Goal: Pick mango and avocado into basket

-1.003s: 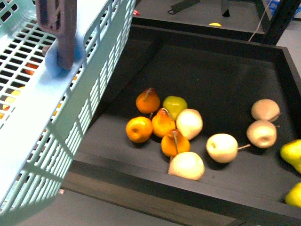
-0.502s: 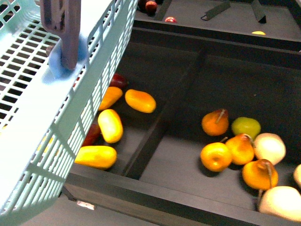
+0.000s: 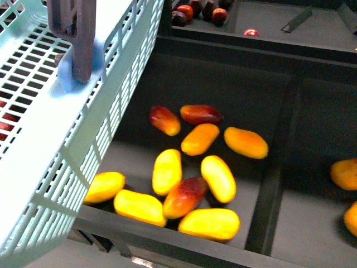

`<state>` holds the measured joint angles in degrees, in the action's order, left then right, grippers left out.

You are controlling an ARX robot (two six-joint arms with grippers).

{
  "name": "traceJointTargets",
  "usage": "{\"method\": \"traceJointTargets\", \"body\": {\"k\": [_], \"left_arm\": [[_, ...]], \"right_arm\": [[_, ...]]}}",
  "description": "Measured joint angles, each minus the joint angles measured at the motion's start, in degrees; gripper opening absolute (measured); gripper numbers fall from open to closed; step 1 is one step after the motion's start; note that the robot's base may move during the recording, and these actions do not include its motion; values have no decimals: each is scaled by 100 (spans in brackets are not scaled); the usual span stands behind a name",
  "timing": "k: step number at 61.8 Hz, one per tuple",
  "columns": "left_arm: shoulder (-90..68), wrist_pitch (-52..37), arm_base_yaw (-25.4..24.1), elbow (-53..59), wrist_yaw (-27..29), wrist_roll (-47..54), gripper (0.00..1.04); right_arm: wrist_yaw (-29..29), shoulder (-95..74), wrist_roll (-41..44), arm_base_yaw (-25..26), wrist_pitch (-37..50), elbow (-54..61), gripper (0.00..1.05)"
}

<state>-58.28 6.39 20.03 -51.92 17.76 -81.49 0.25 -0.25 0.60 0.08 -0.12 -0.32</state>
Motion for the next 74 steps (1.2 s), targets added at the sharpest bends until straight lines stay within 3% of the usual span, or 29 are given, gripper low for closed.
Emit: {"method": "traceJointTargets", "body": {"k": [74], "left_arm": [[-7, 0, -61, 7, 162, 28, 6]], "right_arm": [[39, 0, 0, 4, 4, 0, 97]]}}
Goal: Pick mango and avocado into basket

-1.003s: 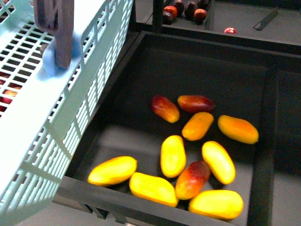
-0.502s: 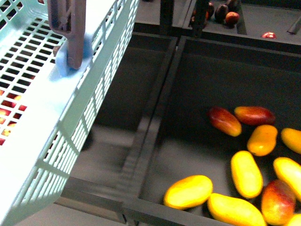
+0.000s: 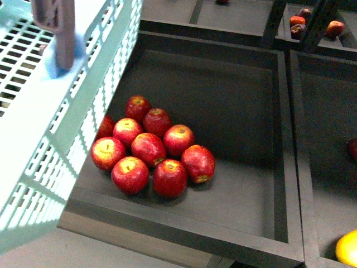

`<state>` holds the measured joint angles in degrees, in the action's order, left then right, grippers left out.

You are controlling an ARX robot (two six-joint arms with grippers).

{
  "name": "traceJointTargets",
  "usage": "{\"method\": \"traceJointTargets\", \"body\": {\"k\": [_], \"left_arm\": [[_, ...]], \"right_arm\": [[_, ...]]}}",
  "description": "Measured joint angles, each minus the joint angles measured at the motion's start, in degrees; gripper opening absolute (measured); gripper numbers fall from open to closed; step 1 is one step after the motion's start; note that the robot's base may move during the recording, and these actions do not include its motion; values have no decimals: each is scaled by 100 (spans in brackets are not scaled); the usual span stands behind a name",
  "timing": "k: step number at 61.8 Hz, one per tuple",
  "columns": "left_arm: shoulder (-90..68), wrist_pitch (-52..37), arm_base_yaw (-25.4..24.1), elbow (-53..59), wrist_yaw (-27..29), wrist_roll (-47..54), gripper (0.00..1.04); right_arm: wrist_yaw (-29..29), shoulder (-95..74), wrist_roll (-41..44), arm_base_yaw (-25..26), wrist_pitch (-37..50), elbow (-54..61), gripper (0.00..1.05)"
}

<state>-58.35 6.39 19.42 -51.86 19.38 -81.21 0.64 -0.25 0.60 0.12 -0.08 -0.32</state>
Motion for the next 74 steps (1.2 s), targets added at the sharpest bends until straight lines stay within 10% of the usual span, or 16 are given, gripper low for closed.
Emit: {"method": "traceJointTargets", "body": {"k": [34, 47, 55, 74], "left_arm": [[7, -7, 61, 0, -133, 9, 6], [-557, -188, 208, -319, 1427, 4503, 5], [-1333, 291, -181, -1106, 507, 6465, 5], [-3683, 1141, 181, -2570, -2911, 6022, 5]], "right_arm": [[-22, 0, -2, 0, -2, 2, 97], [-28, 0, -2, 0, -2, 2, 97], [-37, 0, -2, 0, -2, 2, 97], [-37, 0, 0, 0, -2, 2, 97]]}}
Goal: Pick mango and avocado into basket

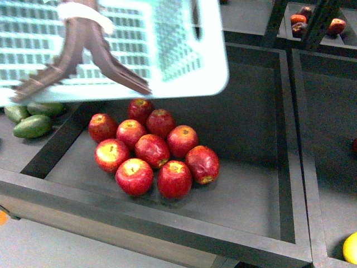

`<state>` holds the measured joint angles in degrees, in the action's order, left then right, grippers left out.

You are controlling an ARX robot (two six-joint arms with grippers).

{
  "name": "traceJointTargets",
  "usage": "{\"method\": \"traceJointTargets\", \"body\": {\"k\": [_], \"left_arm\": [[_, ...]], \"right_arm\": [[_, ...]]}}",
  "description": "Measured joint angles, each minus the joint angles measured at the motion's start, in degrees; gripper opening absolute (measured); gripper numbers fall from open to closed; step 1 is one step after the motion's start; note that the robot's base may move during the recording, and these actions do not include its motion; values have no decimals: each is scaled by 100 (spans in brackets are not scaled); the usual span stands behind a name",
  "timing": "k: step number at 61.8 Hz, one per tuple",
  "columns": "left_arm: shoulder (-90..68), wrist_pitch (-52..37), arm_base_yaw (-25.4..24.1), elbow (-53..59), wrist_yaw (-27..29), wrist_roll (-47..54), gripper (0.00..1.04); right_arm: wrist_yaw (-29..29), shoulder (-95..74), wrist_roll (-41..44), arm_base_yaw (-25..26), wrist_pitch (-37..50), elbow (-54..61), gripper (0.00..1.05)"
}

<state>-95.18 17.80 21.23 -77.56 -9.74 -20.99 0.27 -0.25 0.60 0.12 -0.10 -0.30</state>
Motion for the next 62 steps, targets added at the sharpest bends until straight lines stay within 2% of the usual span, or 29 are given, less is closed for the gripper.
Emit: {"method": "traceJointTargets", "body": {"k": [6, 13, 20, 29, 38, 45, 62], "left_arm": [[-535, 302, 398, -317, -713, 155, 5], [-981, 487, 848, -680, -1147, 334, 5], [-1270, 568, 1012, -1163, -1115, 450, 5], [-1394, 509, 942, -1659, -942, 492, 5], [-1392, 435, 876, -1705, -857, 433, 5], [-1392, 422, 874, -1646, -564, 422, 5], [-1392, 402, 876, -1635, -577, 409, 5]], "right_arm": [[0, 0, 0, 0, 0, 0, 97], [0, 0, -2, 0, 0, 0, 97], [-2, 0, -2, 0, 0, 0, 97], [0, 0, -2, 0, 0, 0, 97], [0, 0, 0, 0, 0, 0, 97], [-2, 0, -2, 0, 0, 0, 97], [0, 0, -2, 0, 0, 0, 97]]}}
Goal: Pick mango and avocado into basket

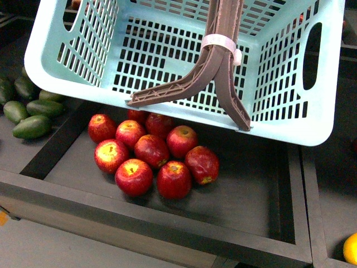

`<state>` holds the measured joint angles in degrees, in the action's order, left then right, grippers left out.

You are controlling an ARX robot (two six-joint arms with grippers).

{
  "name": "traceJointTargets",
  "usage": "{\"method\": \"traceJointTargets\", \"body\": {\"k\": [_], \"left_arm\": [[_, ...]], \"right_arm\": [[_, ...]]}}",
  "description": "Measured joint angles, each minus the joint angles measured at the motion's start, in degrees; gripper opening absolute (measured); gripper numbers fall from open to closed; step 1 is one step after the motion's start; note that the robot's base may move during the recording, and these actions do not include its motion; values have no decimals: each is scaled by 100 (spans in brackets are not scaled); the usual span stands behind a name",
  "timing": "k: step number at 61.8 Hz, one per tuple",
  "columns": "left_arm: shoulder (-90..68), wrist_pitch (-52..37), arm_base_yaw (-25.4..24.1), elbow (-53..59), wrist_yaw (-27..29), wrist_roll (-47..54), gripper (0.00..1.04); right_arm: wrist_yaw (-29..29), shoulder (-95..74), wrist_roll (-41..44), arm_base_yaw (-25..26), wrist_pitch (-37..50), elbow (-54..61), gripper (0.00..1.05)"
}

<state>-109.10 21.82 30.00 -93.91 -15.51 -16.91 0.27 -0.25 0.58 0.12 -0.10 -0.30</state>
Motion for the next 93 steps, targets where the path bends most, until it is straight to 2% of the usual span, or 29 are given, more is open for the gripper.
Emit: {"method": "traceJointTargets", "body": {"k": [15, 20, 28, 37, 45, 57, 68, 79, 93], "left_arm": [[0, 0, 0, 0, 11, -2, 5], [0, 0, -2, 0, 11, -4, 5], [0, -2, -4, 0, 11, -7, 5], [0, -2, 0, 0, 4, -9, 5], [0, -2, 0, 0, 2, -7, 5], [0, -2, 0, 0, 13, -7, 5], [0, -2, 0, 0, 11, -9, 5], [0, -2, 0, 0, 7, -9, 5], [0, -2, 0, 0, 11, -7, 5]], "right_arm": [[0, 0, 2, 0, 0, 0, 97], [-400, -282, -372, 0, -28, -68, 97], [-170, -1652, -866, 739, 887, -420, 97], [151, -3718, -782, 1355, 1864, -1241, 97], [367, -5727, -437, 1692, 2393, -1980, 97], [745, -8640, 555, 2212, 3095, -2876, 97], [1025, -10028, 1285, 2511, 3521, -3265, 97], [1364, -11064, 2175, 2800, 3187, -3585, 97], [1405, -11724, 2498, 3084, 3283, -3609, 97]]}}
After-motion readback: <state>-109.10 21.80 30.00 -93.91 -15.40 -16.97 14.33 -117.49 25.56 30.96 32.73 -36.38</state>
